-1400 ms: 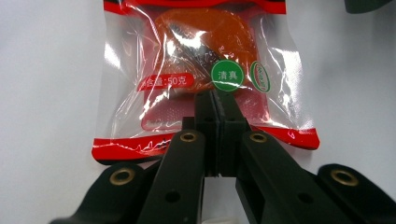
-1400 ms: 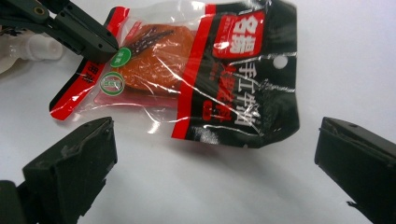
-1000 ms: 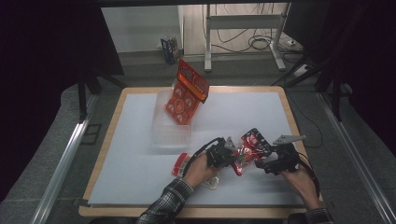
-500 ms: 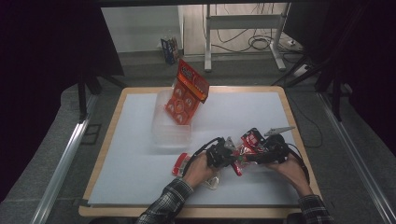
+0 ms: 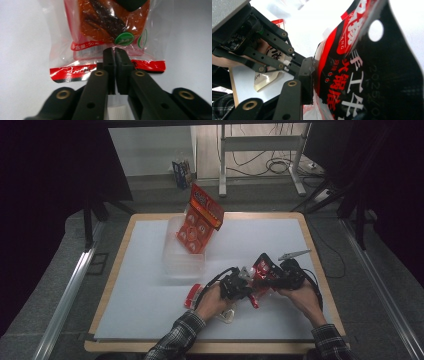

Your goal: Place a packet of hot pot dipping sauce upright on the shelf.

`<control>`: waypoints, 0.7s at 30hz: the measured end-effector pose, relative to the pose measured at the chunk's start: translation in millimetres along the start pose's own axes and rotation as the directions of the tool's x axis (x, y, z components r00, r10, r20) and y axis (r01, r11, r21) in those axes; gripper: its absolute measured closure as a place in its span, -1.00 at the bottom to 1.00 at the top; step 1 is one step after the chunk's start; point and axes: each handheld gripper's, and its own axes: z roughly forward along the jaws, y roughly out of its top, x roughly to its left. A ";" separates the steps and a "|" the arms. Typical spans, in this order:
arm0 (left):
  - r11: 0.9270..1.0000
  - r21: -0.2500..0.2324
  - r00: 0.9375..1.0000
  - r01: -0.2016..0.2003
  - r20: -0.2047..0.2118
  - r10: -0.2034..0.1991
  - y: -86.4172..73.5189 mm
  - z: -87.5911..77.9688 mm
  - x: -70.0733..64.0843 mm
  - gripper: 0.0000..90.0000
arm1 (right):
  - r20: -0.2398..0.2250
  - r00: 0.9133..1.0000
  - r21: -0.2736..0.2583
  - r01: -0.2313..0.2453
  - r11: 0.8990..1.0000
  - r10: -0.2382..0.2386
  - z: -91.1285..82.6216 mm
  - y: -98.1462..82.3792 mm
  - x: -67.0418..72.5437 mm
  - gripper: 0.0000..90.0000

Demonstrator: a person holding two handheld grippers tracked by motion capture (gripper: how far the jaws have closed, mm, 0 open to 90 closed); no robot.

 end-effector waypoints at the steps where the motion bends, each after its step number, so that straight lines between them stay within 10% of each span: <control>1: 1.000 0.001 1.000 -0.011 -0.006 0.011 0.3 -2.0 -1.6 0.82 | -0.001 1.000 0.002 -0.005 1.000 0.005 -0.4 1.1 1.1 0.46; 8: 1.000 -0.022 0.998 -0.012 -0.057 0.011 0.7 -10.2 -8.4 0.35 | 0.046 0.996 -0.035 0.072 0.997 -0.071 -10.7 11.7 17.6 0.53; 21: 0.989 -0.132 0.998 0.061 -0.025 -0.065 -12.5 -34.2 -15.0 -0.18 | 0.085 0.993 -0.074 0.094 0.993 -0.087 -25.2 16.4 19.2 0.53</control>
